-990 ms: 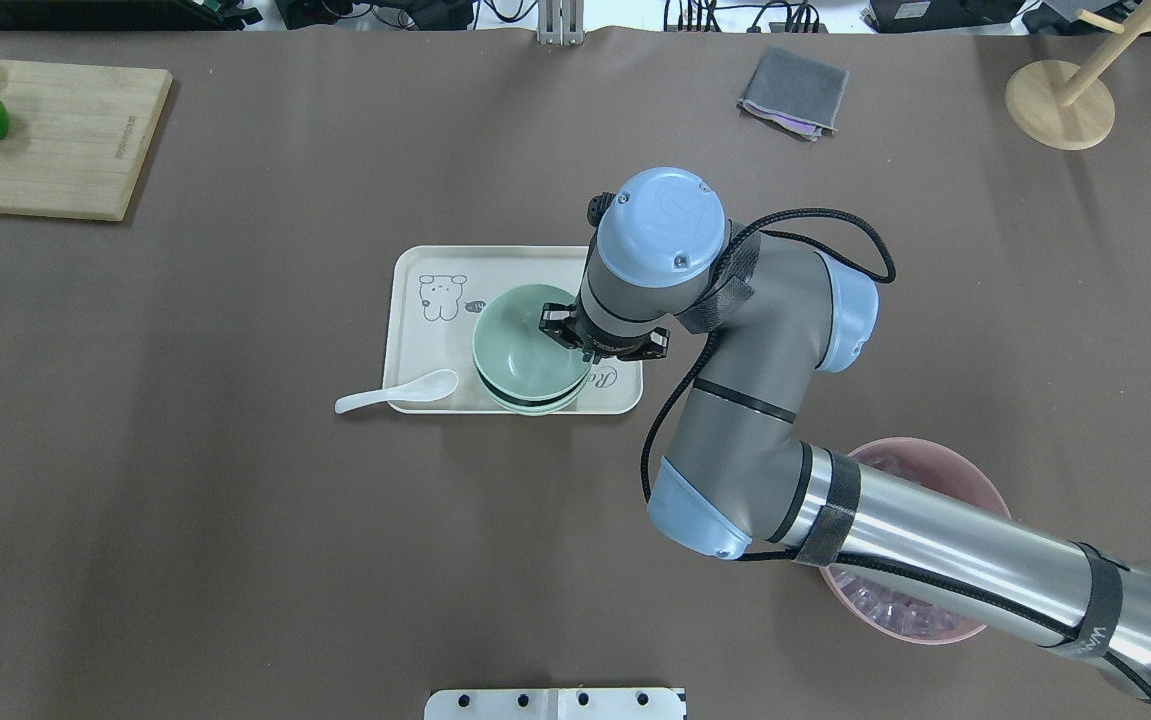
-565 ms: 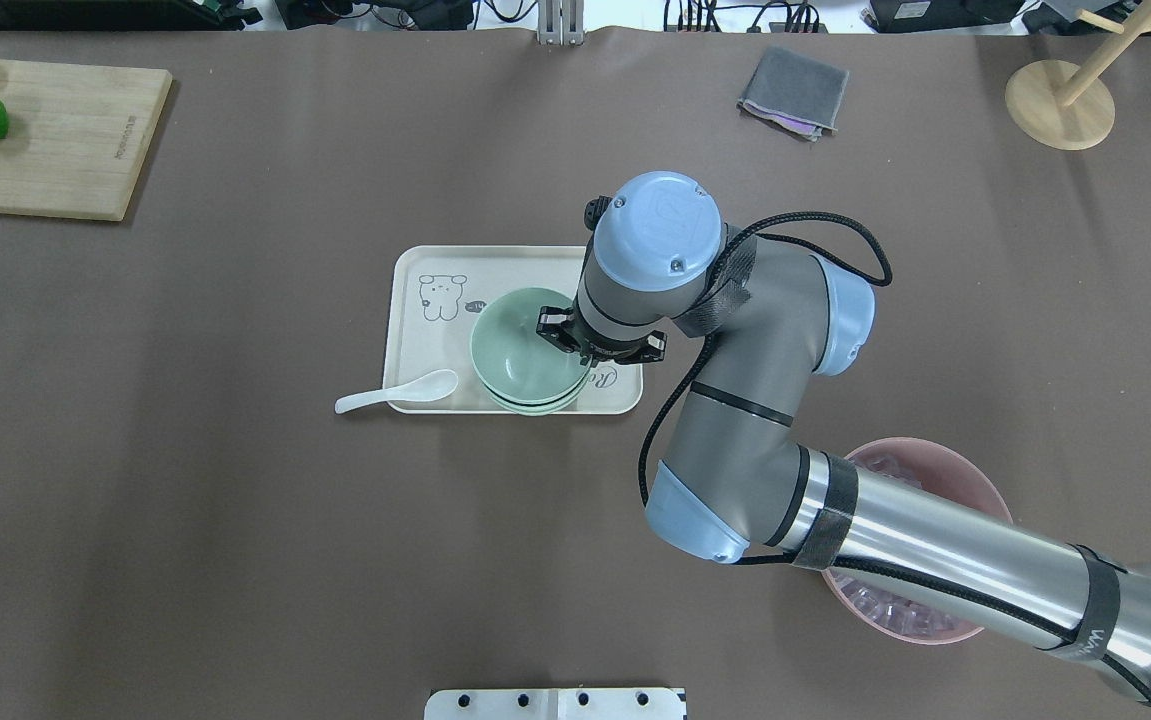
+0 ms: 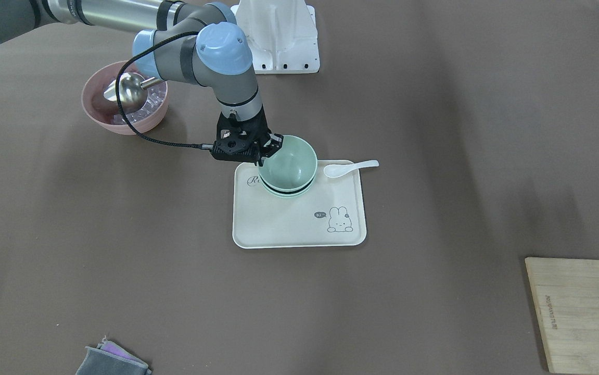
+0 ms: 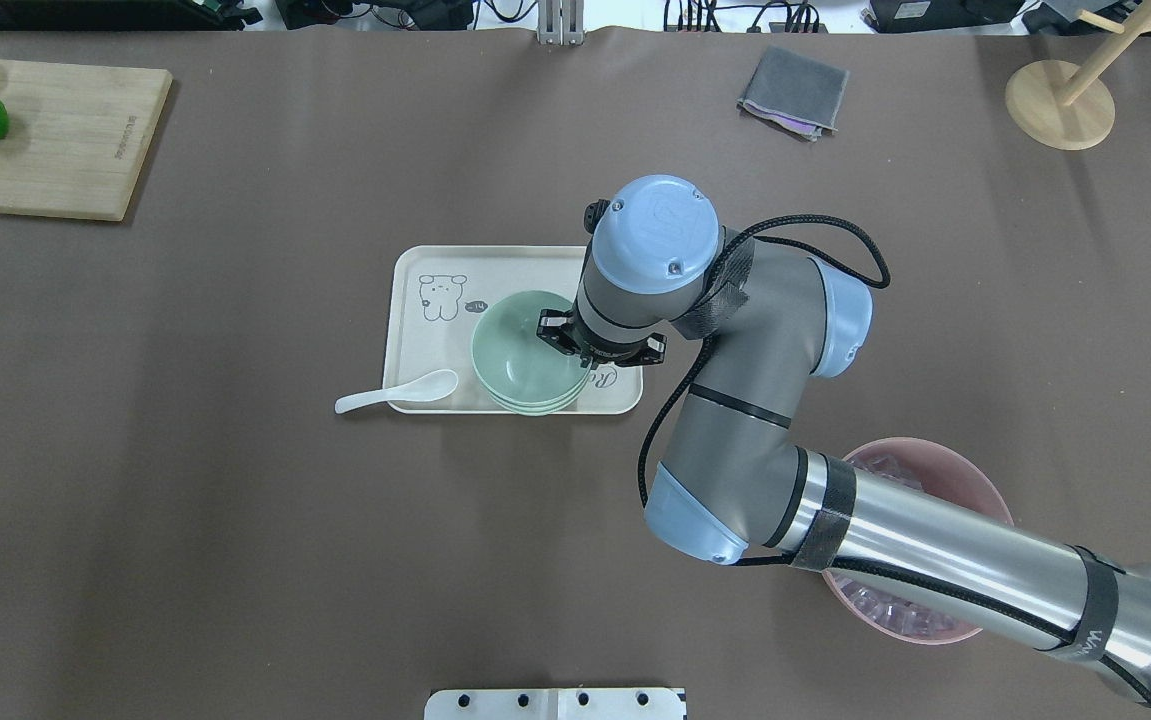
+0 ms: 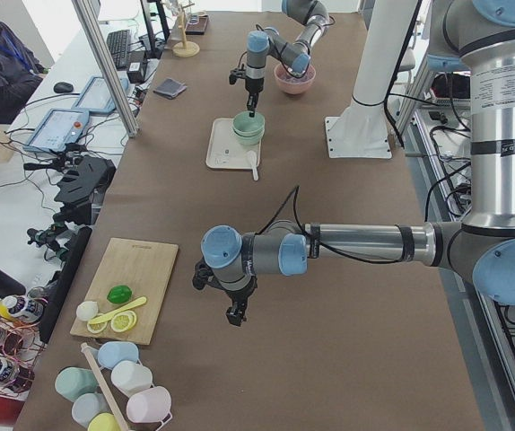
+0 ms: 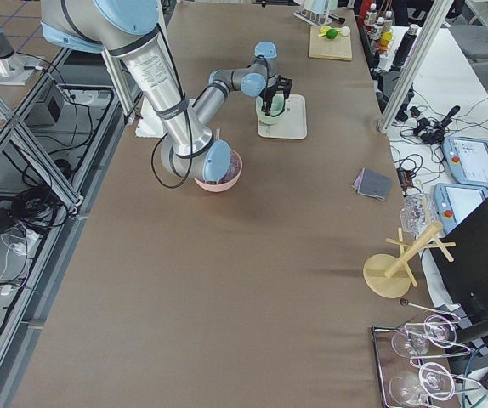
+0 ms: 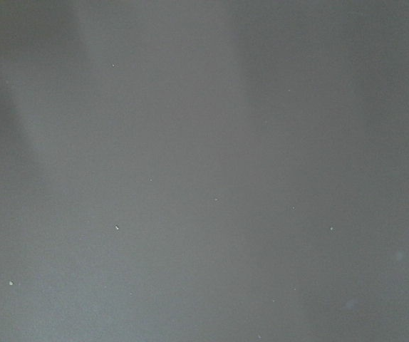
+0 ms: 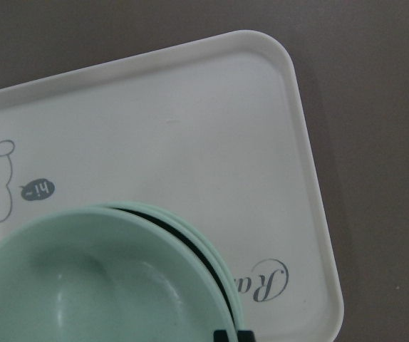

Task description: Stack green bowls together

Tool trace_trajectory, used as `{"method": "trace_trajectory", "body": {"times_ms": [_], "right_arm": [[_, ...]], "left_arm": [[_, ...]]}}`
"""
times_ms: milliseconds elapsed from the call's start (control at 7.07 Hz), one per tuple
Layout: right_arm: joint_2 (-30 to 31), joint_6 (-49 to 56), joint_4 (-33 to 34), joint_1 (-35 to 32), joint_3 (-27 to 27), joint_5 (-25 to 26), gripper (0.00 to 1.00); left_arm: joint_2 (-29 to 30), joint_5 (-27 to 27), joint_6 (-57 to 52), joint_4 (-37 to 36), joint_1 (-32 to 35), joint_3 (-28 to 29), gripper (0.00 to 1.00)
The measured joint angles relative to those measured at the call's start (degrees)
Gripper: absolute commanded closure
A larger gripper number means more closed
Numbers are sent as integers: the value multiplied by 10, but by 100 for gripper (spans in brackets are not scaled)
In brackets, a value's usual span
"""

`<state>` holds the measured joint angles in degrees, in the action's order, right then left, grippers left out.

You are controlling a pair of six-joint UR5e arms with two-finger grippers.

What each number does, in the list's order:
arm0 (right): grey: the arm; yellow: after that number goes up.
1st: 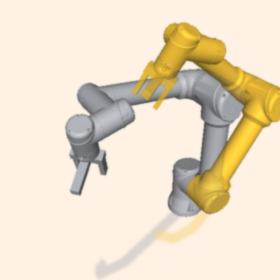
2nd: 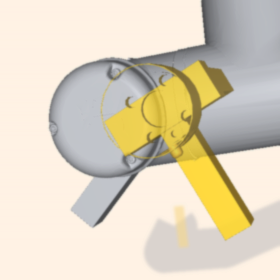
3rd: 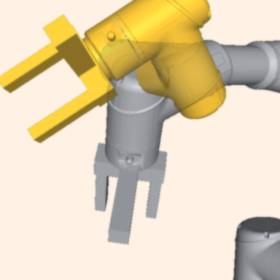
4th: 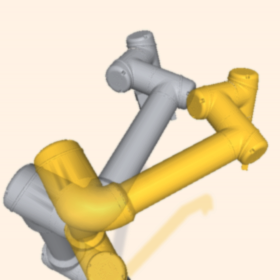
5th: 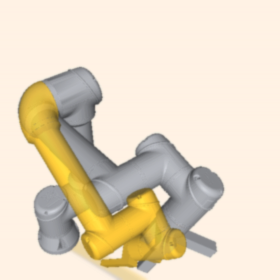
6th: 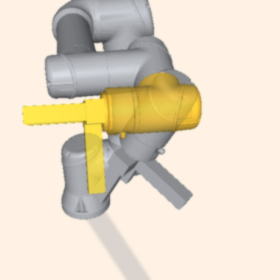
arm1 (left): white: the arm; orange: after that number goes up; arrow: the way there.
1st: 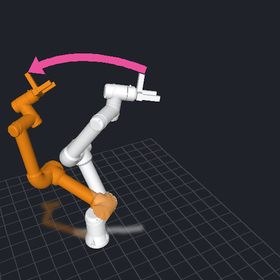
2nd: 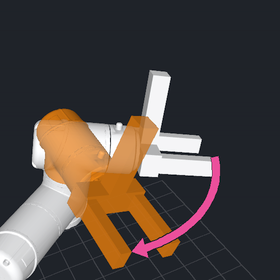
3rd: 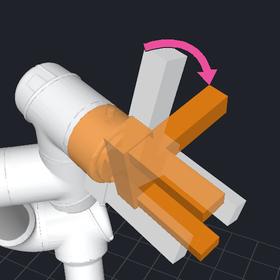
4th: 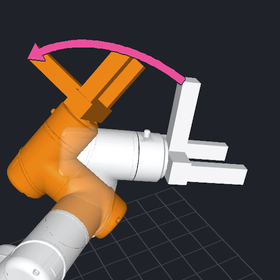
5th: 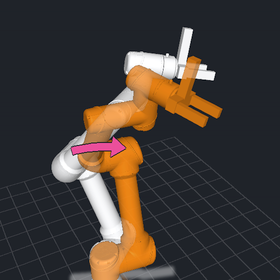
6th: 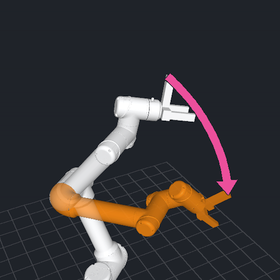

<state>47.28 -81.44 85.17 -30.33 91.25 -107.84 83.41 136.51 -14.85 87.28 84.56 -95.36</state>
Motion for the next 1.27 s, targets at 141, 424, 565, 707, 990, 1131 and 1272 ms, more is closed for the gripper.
{"method": "trace_trajectory", "body": {"times_ms": [141,424,565,707,990,1131,1272], "right_arm": [[0,0,0,0,0,0,100],[0,0,0,1,-1,0,18],[-1,0,0,1,-1,0,0],[-2,-1,0,1,-1,3,0],[-8,1,0,-1,0,8,0],[-10,2,1,-2,3,8,0],[-11,4,1,-8,7,7,0]], "left_arm": [[0,0,0,0,0,0,1],[0,0,0,0,0,0,1],[0,0,0,0,0,0,1],[0,0,0,0,0,0,1],[-1,0,0,0,1,0,1],[0,0,0,0,0,0,1],[0,0,0,-1,0,-1,1]]}}
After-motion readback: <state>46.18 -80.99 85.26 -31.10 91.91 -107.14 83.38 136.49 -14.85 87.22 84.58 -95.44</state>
